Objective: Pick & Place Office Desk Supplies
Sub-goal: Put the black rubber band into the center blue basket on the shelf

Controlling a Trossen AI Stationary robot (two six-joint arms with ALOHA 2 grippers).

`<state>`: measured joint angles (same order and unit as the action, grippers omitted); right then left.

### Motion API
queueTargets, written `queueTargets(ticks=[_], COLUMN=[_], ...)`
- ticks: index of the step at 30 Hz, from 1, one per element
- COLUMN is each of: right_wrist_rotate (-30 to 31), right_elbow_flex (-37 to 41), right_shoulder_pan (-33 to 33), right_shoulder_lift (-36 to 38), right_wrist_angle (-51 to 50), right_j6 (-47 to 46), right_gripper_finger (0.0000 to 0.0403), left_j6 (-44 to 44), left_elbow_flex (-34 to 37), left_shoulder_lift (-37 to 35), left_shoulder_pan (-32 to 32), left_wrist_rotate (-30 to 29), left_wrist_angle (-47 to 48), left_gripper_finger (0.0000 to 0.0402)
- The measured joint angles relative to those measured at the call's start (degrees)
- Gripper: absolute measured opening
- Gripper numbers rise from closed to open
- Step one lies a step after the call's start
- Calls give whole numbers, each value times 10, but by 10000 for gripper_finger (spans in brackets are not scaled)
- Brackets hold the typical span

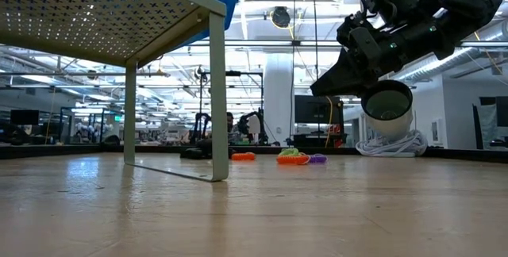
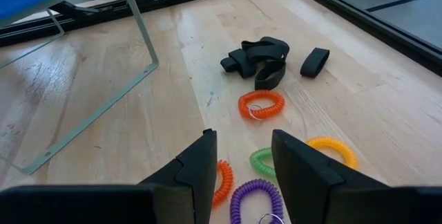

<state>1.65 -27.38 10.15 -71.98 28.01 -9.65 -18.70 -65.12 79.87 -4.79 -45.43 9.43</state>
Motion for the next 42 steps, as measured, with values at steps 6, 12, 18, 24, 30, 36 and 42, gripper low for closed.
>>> queueTargets(ticks=[6, 12, 18, 24, 30, 36, 42], right_wrist_rotate=[0, 0, 0, 0, 0, 0, 0], right_elbow_flex=[0, 0, 0, 0, 0, 0, 0], right_shoulder_pan=[0, 0, 0, 0, 0, 0, 0], right_shoulder_lift=[0, 0, 0, 0, 0, 0, 0], right_wrist_angle=[0, 0, 0, 0, 0, 0, 0], right_j6=[2, 3, 6, 11, 11, 11, 13], right_gripper_finger=[128, 128, 128, 128, 128, 128, 128], left_j6=[-24, -74, -135, -192, -231, -254, -254], left_elbow_flex=[0, 0, 0, 0, 0, 0, 0], left_shoulder_lift=[83, 146, 192, 226, 244, 249, 249], left_shoulder_pan=[47, 82, 115, 150, 171, 184, 184], left_wrist_rotate=[25, 74, 143, 221, 229, 217, 198], left_wrist_angle=[-2, -1, 30, 72, 111, 150, 156], left_gripper_finger=[191, 187, 187, 186, 186, 186, 186])
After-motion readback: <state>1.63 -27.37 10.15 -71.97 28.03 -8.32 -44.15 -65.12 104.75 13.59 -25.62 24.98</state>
